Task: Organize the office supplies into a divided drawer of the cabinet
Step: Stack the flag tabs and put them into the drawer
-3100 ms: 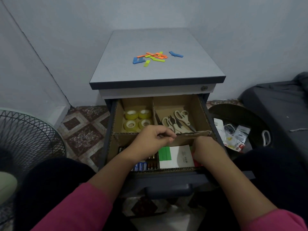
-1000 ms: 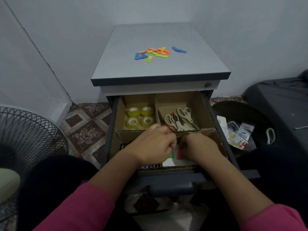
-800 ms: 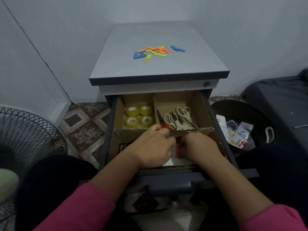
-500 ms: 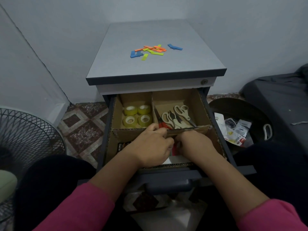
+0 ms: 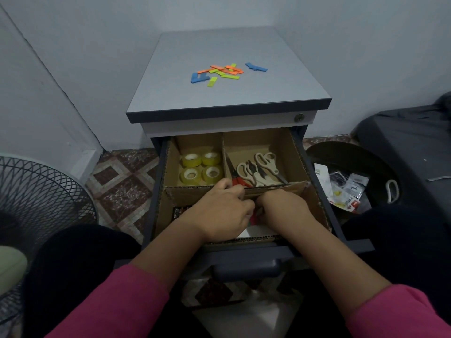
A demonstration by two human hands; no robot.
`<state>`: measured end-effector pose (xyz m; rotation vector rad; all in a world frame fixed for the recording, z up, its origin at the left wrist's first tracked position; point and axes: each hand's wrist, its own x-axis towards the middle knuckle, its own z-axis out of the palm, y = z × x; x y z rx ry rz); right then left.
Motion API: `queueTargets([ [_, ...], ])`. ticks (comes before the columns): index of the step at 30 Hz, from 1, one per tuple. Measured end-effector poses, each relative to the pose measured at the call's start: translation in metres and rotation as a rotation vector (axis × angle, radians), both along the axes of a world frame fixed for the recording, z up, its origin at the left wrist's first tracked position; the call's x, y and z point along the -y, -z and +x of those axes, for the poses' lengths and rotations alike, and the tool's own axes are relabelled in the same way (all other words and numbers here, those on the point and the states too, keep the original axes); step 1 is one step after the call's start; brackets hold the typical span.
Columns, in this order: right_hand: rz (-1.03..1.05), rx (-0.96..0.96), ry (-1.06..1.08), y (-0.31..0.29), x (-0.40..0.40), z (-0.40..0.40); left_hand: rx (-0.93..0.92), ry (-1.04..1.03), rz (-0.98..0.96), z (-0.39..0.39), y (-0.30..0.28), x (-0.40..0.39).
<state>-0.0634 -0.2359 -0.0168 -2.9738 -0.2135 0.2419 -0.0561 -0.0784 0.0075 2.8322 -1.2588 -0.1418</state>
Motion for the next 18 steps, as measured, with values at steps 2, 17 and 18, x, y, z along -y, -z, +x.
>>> queueTargets([
  [2,-0.002,0.002,-0.003,-0.001,0.0,-0.001,-0.003,-0.004,-0.009,0.0,0.0,0.0],
  [17,0.012,-0.036,0.182,-0.008,0.01,-0.004,-0.098,-0.065,-0.073,0.004,0.003,-0.005],
  [18,-0.022,-0.031,0.231,-0.008,0.014,-0.005,-0.123,-0.08,-0.098,0.005,0.002,-0.006],
])
